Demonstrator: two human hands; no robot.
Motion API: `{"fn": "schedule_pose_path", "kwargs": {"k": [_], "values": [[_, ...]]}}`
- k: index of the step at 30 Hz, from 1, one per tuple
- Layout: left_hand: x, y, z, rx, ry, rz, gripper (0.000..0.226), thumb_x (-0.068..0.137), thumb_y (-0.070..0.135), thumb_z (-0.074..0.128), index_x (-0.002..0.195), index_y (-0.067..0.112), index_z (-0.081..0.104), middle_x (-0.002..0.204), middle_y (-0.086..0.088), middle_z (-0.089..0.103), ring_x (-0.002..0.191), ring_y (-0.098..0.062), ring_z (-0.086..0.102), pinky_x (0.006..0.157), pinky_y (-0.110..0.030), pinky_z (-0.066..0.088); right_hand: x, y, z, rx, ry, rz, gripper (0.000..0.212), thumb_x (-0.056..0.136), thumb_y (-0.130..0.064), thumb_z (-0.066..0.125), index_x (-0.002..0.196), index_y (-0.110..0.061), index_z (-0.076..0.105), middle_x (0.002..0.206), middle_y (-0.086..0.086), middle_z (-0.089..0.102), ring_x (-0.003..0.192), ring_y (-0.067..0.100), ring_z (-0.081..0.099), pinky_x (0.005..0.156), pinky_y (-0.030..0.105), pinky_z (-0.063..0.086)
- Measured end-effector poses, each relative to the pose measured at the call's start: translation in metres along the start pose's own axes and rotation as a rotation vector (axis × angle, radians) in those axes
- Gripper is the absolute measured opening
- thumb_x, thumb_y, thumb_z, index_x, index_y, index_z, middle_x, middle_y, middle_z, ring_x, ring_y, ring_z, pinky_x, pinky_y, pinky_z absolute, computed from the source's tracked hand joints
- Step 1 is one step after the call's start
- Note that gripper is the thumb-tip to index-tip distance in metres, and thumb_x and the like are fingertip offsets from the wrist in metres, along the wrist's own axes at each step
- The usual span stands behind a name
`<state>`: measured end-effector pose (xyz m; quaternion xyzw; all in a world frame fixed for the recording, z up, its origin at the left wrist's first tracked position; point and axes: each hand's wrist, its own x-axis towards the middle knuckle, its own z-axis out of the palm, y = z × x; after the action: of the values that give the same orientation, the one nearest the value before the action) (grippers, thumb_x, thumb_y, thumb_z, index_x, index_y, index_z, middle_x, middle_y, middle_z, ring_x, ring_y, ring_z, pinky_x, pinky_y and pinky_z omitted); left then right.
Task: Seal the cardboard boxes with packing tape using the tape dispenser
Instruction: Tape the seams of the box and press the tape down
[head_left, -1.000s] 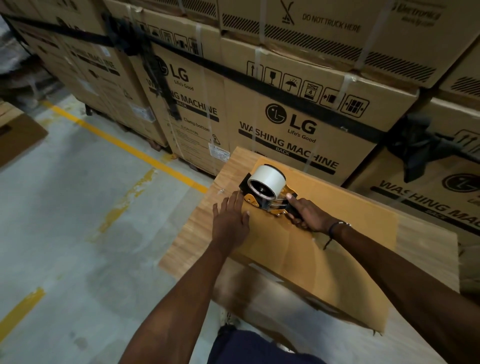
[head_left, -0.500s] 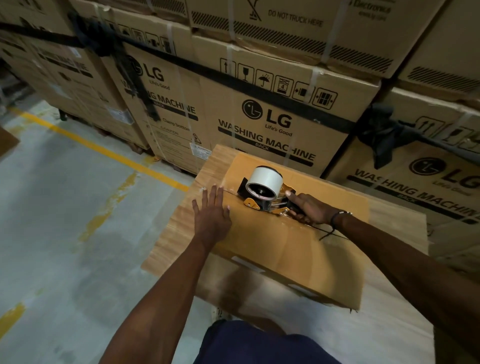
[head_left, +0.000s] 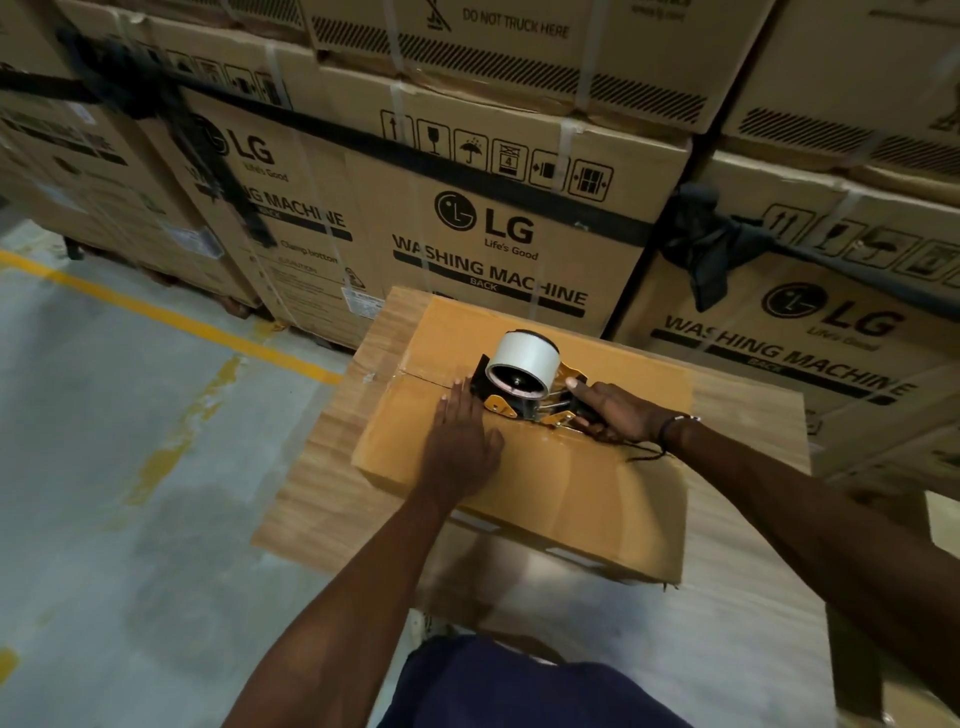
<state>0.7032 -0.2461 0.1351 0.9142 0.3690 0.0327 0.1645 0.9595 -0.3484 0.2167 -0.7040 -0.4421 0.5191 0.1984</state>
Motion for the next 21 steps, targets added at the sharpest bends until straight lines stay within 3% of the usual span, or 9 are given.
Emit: {"fn": "schedule_pose_path", "kwargs": {"k": [3,8,13,17,19,21], "values": [[0.001,0.004,0.003,0.018,-0.005,-0.016,0.077,0.099,0.05,0.025,0.158,0.001,0.029,0.169,-0.017,0.017,0.158,-0.028,0.01,0.128,-0.047,0.014,-0.004,0.008,0.001,0.01,0.01,0.003,0.08,0.097,-0.08,0.025,0.077,-0.01,0.057,0.06,0.005,0.043,0.049,0.015,0.034,0.049,0.021,0.037],[0.002,-0.003,0.001,0.04,-0.006,-0.01,0.082,0.099,0.053,0.021,0.163,0.004,0.01,0.172,-0.013,0.005,0.159,-0.025,0.003,0.129,-0.047,0.011,-0.024,0.025,-0.008,-0.032,0.056,0.025,0.078,0.101,-0.072,0.022,0.078,-0.008,0.059,0.06,0.002,0.048,0.05,0.013,0.04,0.051,0.017,0.038],[0.001,0.001,0.004,0.072,0.005,-0.009,0.082,0.099,0.052,0.023,0.163,0.003,0.011,0.172,-0.014,0.005,0.159,-0.025,0.003,0.129,-0.043,0.007,-0.052,0.056,-0.023,0.008,0.07,0.067,0.077,0.101,-0.074,0.023,0.074,-0.01,0.057,0.061,0.005,0.041,0.051,0.016,0.033,0.048,0.019,0.035],[0.002,0.011,0.004,0.042,0.021,-0.061,0.082,0.098,0.05,0.027,0.162,0.001,0.01,0.171,-0.016,0.005,0.159,-0.028,0.003,0.129,-0.046,0.01,-0.062,0.066,-0.027,0.013,0.089,0.068,0.077,0.101,-0.074,0.023,0.071,-0.011,0.056,0.057,-0.001,0.044,0.05,0.014,0.036,0.054,0.023,0.037],[0.0,0.033,0.004,-0.012,0.006,-0.081,0.082,0.097,0.048,0.028,0.162,0.0,0.012,0.171,-0.019,0.007,0.159,-0.03,0.004,0.129,-0.045,0.01,-0.061,0.065,-0.026,0.005,0.093,0.059,0.076,0.101,-0.074,0.023,0.07,-0.012,0.056,0.055,-0.005,0.046,0.049,0.012,0.038,0.056,0.025,0.037],[-0.005,0.068,0.013,-0.042,-0.016,0.008,0.078,0.099,0.045,0.031,0.159,-0.003,0.021,0.169,-0.022,0.015,0.158,-0.031,0.01,0.128,-0.047,0.016,-0.059,0.065,-0.025,0.011,0.083,0.047,0.077,0.099,-0.077,0.024,0.07,-0.013,0.056,0.056,-0.003,0.046,0.05,0.013,0.038,0.056,0.025,0.038]]}}
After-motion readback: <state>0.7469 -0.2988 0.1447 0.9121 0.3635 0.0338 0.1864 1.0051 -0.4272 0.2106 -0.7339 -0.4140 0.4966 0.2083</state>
